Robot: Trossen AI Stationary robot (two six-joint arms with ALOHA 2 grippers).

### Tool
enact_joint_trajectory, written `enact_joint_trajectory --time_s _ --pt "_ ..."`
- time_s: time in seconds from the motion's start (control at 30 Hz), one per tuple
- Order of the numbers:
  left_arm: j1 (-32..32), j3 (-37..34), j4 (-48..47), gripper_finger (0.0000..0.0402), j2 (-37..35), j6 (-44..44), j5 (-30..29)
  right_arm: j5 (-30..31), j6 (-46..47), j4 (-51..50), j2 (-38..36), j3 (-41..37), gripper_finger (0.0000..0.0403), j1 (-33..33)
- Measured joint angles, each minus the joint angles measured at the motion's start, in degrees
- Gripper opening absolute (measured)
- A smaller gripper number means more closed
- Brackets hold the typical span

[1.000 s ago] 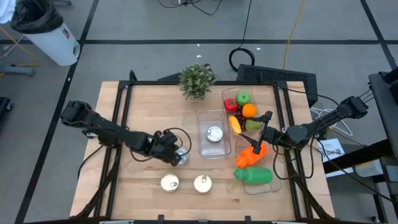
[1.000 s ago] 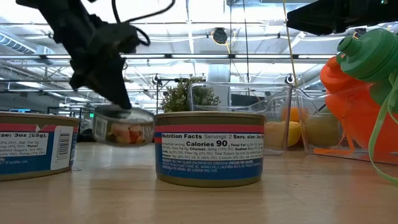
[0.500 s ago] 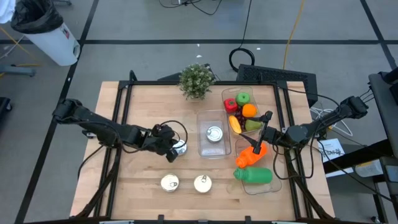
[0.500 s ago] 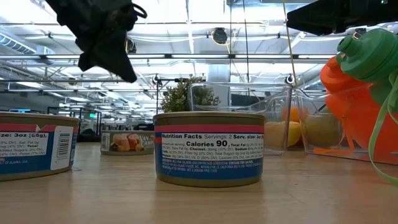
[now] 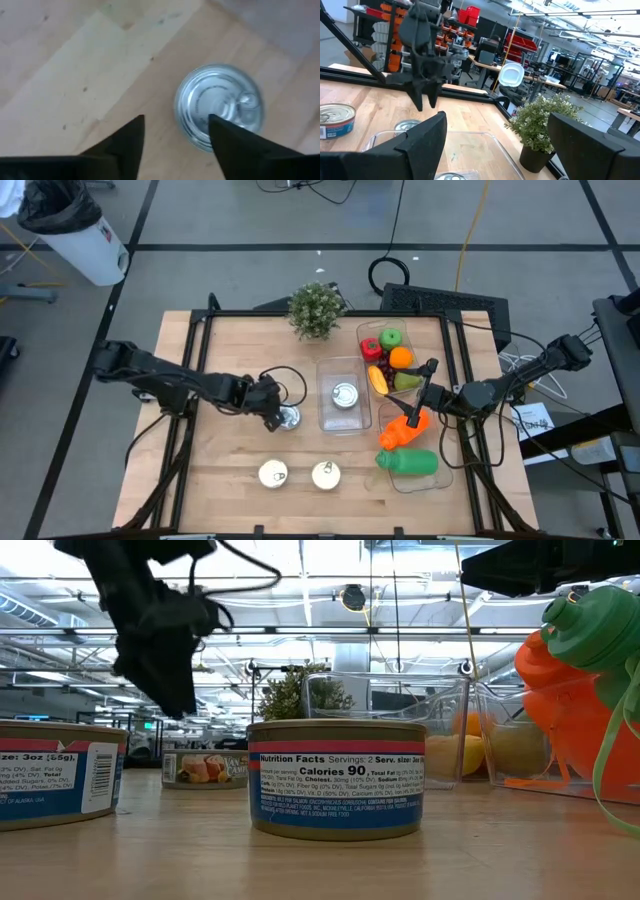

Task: Pick & Place Food Item
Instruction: Put the green tuna can into the middle transparent bin

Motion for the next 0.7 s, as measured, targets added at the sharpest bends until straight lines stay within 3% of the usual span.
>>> enact_joint_trajectory --time_s 0.13,0.3,0.7 --pt "1.07 -0.04 0.63 0.0276 2.93 1.61 1.27 -0.02 0.0 -0.01 0.0 0.0 0.0325 0.0" --pt "2.27 -0.04 -0.35 0.0308 6.56 2.81 1.28 -0.01 0.01 -0.01 0.0 0.0 0.0325 0.0" --pt "6.52 0.04 -5.96 0.0293 7.72 4.22 0.7 0.0 0.02 -0.01 0.0 0.0 0.0325 0.0"
